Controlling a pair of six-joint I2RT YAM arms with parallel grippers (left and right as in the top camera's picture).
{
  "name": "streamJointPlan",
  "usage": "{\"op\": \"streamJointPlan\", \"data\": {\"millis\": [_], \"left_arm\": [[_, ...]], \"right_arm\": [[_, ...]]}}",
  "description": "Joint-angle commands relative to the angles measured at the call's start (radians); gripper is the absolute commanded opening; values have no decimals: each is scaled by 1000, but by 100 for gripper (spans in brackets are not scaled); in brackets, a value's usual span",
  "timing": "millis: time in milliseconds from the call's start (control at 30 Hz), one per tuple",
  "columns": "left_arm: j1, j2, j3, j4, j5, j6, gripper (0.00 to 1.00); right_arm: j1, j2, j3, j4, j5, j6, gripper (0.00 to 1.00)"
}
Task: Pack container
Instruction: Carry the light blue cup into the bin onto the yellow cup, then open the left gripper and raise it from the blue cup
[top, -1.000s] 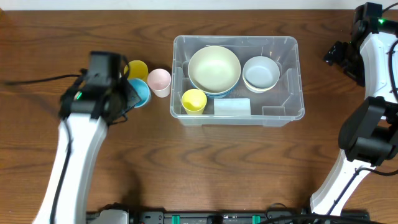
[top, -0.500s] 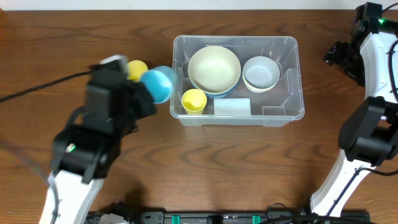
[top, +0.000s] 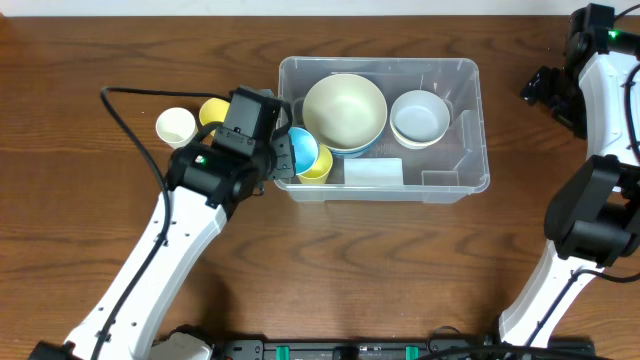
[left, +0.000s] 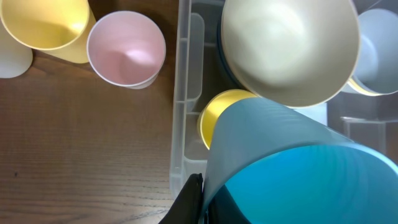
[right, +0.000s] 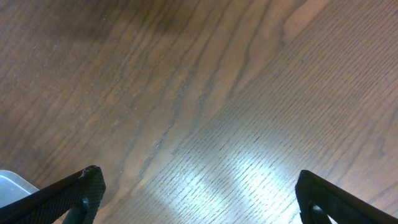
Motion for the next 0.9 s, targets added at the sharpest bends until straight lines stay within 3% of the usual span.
{"op": "streamJointPlan", "data": {"millis": [0, 767, 867], "left_arm": [[-6, 12, 30, 0, 0, 29, 6], [-15, 101, 29, 51, -1, 48, 7], [-15, 101, 29, 50, 0, 52, 13]], "right_arm": [[-10, 11, 4, -1, 14, 13, 99], [-10, 11, 4, -1, 14, 13, 99], [-10, 11, 4, -1, 14, 13, 99]]}}
